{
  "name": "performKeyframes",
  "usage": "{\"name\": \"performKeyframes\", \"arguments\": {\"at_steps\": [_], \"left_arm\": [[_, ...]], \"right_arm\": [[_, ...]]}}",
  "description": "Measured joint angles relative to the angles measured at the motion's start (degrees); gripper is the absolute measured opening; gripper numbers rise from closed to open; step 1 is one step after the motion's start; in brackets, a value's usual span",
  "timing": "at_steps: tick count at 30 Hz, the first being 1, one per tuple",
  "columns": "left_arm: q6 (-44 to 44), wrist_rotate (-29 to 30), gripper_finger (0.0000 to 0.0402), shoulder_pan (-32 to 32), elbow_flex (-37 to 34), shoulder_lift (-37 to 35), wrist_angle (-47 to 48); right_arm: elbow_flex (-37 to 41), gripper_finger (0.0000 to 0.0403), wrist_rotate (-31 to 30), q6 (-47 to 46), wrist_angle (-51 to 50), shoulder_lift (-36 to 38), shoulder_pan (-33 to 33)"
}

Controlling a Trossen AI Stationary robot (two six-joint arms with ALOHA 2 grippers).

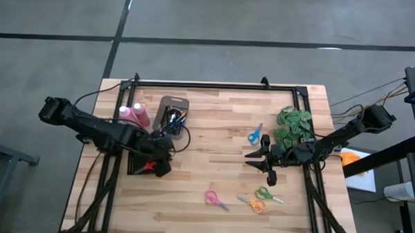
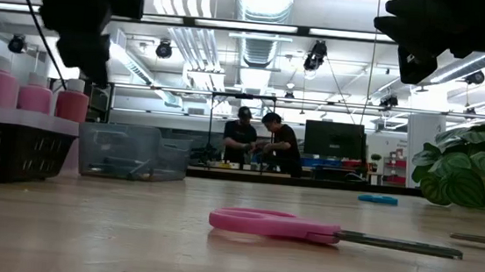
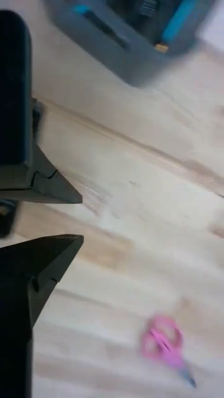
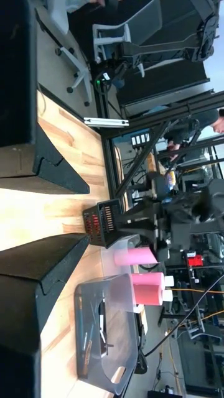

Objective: Pick & Place Paint Supplies
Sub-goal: Put the pink scissors into the black basket

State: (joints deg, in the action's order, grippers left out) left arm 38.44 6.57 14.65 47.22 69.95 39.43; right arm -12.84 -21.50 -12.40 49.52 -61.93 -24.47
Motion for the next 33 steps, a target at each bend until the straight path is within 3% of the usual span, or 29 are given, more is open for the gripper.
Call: {"name": "performKeyframes", "arguments": {"at_steps": [6, 13, 25, 33], "left_arm": [[-1.17, 4.15, 0.0094, 2.35, 0.13, 2.88, -9.36], [-4.48, 3.23, 0.0094, 3.33, 1.7, 14.64, -19.42], [-10.17, 2.62, 0.0097, 5.22, 21.15, 36.36, -15.56], [-10.12, 1.98, 0.0097, 6.1, 28.31, 41.74, -14.11]], "right_arm": [[0.0, 0.0109, 0.02, 0.0, 0.02, 0.0, 0.0], [0.0, 0.0109, 0.0, 0.0, 0.0, 0.0, 0.0], [0.0, 0.0109, 0.0, 0.0, 0.0, 0.0, 0.0], [0.0, 0.0109, 0.0, 0.0, 0.0, 0.0, -0.01]]}}
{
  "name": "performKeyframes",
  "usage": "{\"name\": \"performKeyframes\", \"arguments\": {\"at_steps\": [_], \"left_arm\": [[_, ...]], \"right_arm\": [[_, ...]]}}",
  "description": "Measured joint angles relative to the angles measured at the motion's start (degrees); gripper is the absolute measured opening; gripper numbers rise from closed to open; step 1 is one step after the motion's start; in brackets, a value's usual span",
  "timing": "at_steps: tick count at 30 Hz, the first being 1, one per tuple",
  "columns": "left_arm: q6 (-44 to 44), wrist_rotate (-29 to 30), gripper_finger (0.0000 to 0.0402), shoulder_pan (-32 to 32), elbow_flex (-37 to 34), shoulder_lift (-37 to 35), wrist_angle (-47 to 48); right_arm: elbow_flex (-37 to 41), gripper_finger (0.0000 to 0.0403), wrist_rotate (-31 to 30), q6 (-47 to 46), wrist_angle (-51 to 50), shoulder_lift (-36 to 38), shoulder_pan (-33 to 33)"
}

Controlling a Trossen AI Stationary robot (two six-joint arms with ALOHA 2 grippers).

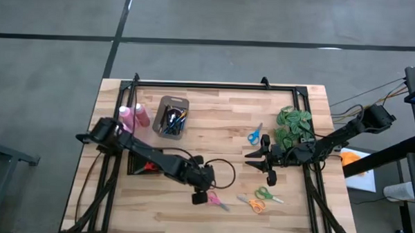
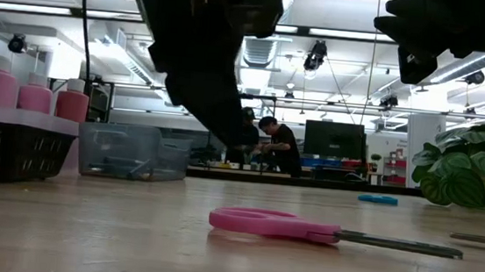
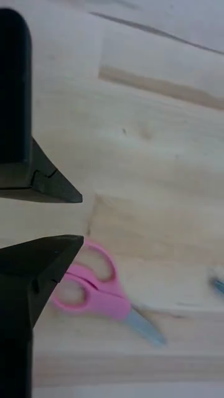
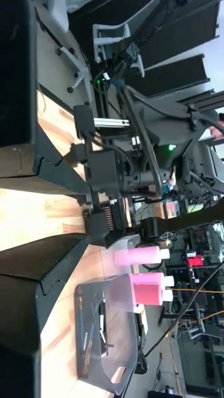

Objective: Pick & Place Paint Supplies
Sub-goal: Put the pink scissors into the black basket

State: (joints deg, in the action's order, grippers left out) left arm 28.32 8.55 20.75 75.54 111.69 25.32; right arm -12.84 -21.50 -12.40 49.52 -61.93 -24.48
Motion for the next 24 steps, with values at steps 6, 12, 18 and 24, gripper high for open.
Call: {"name": "performKeyframes", "arguments": {"at_steps": [6, 12, 18, 24], "left_arm": [[0.67, -0.26, 0.0097, 1.63, 0.27, 1.5, -2.86], [2.52, -1.66, 0.0097, 2.41, 0.29, 4.06, -4.78], [3.67, -3.22, 0.01, 2.47, 0.21, 5.65, -6.23], [2.86, -3.49, 0.0149, 2.47, 0.21, 5.82, -6.88]], "right_arm": [[0.0, 0.0109, 0.01, 0.0, -0.01, 0.0, 0.01], [0.0, 0.0109, 0.0, 0.0, -0.02, 0.0, 0.01], [0.0, 0.0109, 0.01, 0.0, 0.0, 0.0, 0.01], [0.01, 0.0109, 0.01, 0.0, -0.01, 0.0, 0.01]]}}
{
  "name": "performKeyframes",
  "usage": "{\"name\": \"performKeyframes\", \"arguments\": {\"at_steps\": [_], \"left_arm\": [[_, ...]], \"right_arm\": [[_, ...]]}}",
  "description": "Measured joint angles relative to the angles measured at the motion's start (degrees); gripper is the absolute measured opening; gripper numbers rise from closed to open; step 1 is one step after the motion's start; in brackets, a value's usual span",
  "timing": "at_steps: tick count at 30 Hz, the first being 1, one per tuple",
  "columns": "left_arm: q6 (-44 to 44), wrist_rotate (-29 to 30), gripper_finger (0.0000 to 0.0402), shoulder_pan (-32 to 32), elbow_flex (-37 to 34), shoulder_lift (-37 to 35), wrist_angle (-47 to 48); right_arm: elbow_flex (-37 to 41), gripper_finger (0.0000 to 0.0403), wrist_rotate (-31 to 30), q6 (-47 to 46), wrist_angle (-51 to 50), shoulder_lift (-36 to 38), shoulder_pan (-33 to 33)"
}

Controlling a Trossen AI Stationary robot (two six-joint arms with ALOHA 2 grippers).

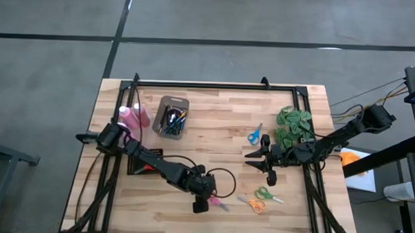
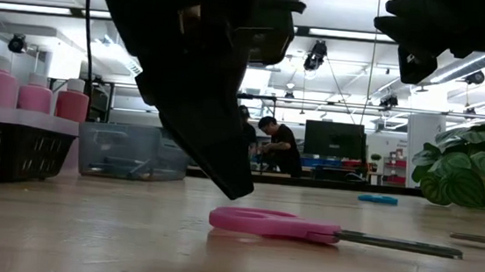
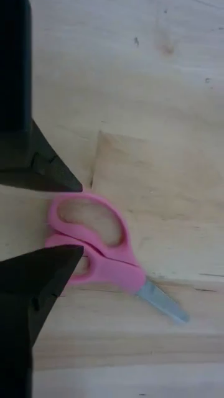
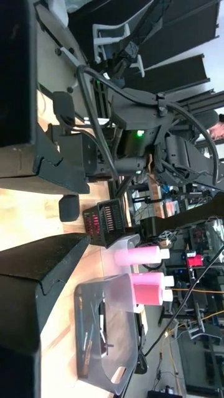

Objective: Pick & Place Paint Supplies
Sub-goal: Put the pink scissors into the black basket

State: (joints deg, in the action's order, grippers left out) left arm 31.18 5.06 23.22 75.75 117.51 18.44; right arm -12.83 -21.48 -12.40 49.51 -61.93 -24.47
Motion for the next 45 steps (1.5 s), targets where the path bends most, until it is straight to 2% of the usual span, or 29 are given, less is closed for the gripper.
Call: {"name": "performKeyframes", "arguments": {"at_steps": [7, 18, 33, 37, 45], "left_arm": [[-2.66, 0.02, 0.0192, -0.3, -0.08, 0.0, 0.09], [-3.11, 1.36, 0.0194, -1.95, -0.6, 0.04, 0.34], [-2.91, 1.53, 0.0194, -1.95, -4.74, -0.13, -4.36], [-3.79, 1.57, 0.0176, -1.95, -4.74, -0.13, -4.12], [-3.72, 2.48, 0.0078, -2.03, -4.83, -0.13, -3.62]], "right_arm": [[-0.01, 0.0109, -0.01, 0.0, 0.01, 0.0, -0.02], [-0.01, 0.0109, -0.01, 0.0, 0.01, 0.0, -0.01], [0.01, 0.0109, 0.0, 0.0, 0.01, 0.0, -0.02], [0.01, 0.0109, 0.01, 0.0, 0.01, 0.0, -0.02], [0.01, 0.0109, -0.01, 0.0, 0.01, 0.0, -0.01]]}}
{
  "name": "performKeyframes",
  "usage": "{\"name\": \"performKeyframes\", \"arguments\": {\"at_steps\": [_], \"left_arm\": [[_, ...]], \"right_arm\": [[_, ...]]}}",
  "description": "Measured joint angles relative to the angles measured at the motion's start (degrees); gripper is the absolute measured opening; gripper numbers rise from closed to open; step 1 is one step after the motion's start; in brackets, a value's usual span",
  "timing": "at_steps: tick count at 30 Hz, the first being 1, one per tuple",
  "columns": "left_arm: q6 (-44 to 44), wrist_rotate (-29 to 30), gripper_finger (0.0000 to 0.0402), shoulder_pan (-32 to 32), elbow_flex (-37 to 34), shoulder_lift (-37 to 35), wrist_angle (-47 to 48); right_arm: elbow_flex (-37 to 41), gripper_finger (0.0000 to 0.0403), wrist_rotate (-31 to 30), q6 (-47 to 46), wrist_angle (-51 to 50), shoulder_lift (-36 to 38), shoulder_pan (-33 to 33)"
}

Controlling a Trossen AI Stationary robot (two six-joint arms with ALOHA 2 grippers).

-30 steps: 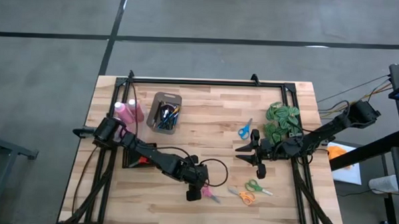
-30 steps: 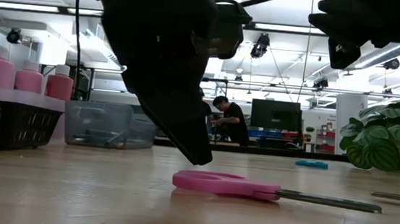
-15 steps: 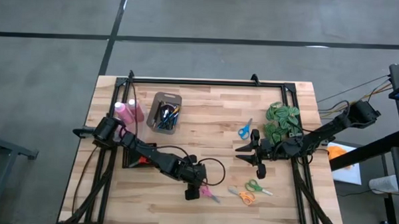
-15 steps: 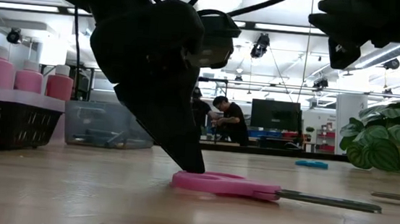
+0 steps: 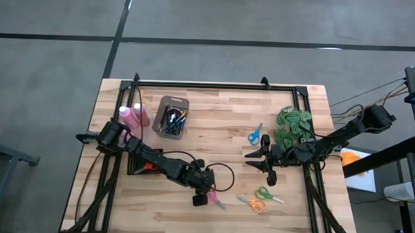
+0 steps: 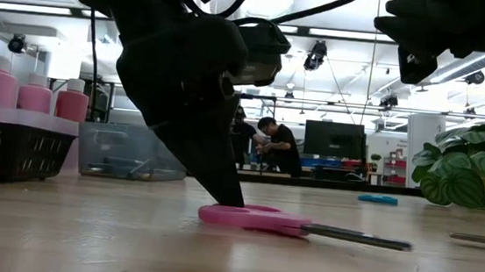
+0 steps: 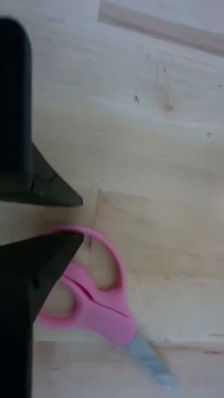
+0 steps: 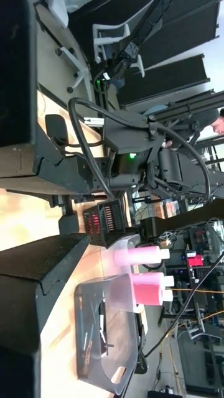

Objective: Pick & Place Paint Supplies
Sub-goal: Put the pink scissors into the black basket

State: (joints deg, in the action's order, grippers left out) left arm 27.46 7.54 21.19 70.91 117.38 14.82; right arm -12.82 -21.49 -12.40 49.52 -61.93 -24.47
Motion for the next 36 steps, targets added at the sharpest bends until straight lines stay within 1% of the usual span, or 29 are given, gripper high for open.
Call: {"name": "performKeyframes", "arguments": {"at_steps": [5, 9, 26, 36], "left_arm": [[0.8, 0.36, 0.0029, -0.02, -0.02, 0.04, 0.1], [1.07, 0.29, 0.0005, -0.02, 0.0, 0.04, -0.03], [1.27, -0.08, 0.0004, 0.02, 0.0, -0.23, 0.02], [3.61, -0.67, 0.0003, 0.09, 0.22, -2.16, 5.08]], "right_arm": [[0.0, 0.0109, 0.01, 0.0, 0.0, 0.0, 0.01], [0.0, 0.0109, -0.01, 0.0, 0.0, 0.0, -0.01], [0.0, 0.0109, -0.01, 0.0, 0.0, 0.0, 0.0], [0.0, 0.0109, -0.01, 0.0, 0.01, 0.0, -0.02]]}}
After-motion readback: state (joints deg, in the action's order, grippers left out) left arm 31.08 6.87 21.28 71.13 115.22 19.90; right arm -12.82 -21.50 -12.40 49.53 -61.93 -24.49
